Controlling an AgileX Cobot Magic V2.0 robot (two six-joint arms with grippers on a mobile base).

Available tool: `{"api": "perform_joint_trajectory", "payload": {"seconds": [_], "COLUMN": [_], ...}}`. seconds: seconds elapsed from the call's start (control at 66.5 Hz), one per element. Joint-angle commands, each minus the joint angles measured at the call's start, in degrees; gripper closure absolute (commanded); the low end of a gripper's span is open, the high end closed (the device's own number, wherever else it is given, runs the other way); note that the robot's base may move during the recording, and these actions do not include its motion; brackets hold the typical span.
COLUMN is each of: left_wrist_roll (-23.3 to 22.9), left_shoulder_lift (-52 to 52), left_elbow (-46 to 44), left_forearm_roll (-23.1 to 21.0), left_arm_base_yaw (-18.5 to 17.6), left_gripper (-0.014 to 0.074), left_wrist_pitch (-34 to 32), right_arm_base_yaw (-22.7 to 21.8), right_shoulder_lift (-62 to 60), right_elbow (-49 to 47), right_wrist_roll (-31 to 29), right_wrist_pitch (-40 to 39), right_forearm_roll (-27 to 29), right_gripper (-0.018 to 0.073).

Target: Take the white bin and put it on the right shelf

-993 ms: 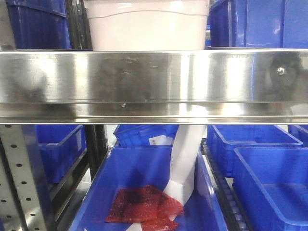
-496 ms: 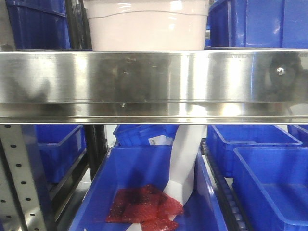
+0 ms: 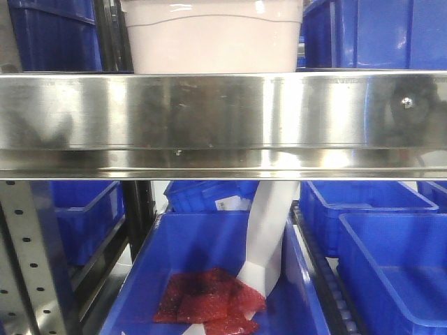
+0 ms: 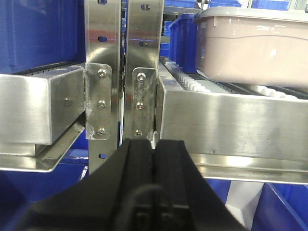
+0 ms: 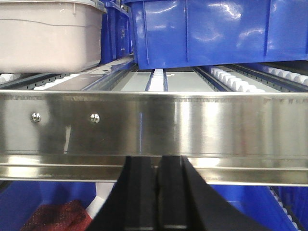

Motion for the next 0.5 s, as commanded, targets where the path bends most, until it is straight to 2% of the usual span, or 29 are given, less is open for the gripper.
{"api": "perform_joint_trajectory", "payload": {"seconds": [0.0, 0.481], "left_wrist_roll": [-0.53, -0.53], "left_shoulder_lift": [-0.53, -0.53], "left_elbow": [-0.03, -0.03], "left_forearm_roll": [0.01, 0.01], "left_arm_base_yaw": [-0.23, -0.23], "left_gripper": [0.0713, 0.0713], "left_wrist_pitch": [-5.11, -5.01], "right_arm_base_yaw": [-0.33, -0.33], "right_shoulder_lift": [-0.96, -0.96], "right_elbow": [-0.07, -0.07], "right_wrist_roll": [-0.54, -0.54], "right_wrist_pitch": [-4.74, -4.74], "right_forearm_roll": [0.04, 0.04], "right_gripper": [0.0503, 0.0503]}}
